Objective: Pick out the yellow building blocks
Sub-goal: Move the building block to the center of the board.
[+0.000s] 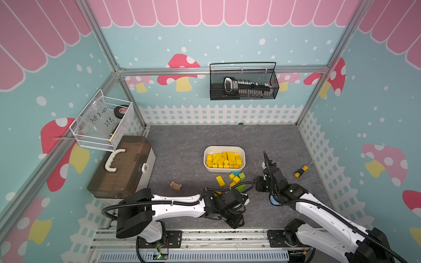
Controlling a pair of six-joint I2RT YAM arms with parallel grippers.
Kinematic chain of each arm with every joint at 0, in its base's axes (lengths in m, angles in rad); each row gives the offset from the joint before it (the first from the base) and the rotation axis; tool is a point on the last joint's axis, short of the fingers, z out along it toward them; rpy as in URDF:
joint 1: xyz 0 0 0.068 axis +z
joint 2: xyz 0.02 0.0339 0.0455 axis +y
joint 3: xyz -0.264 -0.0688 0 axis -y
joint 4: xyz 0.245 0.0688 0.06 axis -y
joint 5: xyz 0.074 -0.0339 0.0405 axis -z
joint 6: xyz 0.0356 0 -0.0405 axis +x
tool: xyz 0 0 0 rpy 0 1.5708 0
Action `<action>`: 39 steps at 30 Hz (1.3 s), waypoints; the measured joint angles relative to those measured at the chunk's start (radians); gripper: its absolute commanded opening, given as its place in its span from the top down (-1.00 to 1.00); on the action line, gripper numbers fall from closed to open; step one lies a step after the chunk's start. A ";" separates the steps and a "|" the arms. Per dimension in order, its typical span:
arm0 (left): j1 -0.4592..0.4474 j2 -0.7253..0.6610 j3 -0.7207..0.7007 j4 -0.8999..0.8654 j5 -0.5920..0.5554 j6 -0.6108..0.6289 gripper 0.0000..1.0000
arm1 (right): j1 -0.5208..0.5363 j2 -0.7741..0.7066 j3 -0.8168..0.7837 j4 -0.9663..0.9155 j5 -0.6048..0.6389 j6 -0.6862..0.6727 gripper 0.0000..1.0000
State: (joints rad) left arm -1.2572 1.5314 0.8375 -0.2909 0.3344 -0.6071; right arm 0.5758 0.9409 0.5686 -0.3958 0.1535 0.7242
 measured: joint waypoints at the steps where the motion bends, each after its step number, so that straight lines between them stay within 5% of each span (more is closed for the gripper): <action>1: 0.001 0.000 -0.044 0.045 0.006 -0.031 0.24 | 0.000 -0.011 -0.005 0.000 0.003 0.001 0.02; 15: 0.014 0.136 -0.152 0.505 0.069 -0.247 0.27 | -0.001 -0.019 -0.013 0.000 0.011 0.003 0.03; 32: 0.257 0.291 -0.254 0.973 0.187 -0.370 0.30 | -0.002 -0.036 -0.013 0.000 0.013 0.007 0.03; 39: 0.326 0.322 -0.200 0.948 0.231 -0.338 0.31 | -0.002 -0.036 -0.014 0.000 0.013 0.007 0.03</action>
State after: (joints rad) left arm -0.9314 1.8538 0.6376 0.6575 0.5655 -0.9455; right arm 0.5735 0.9047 0.5541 -0.3962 0.1661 0.7315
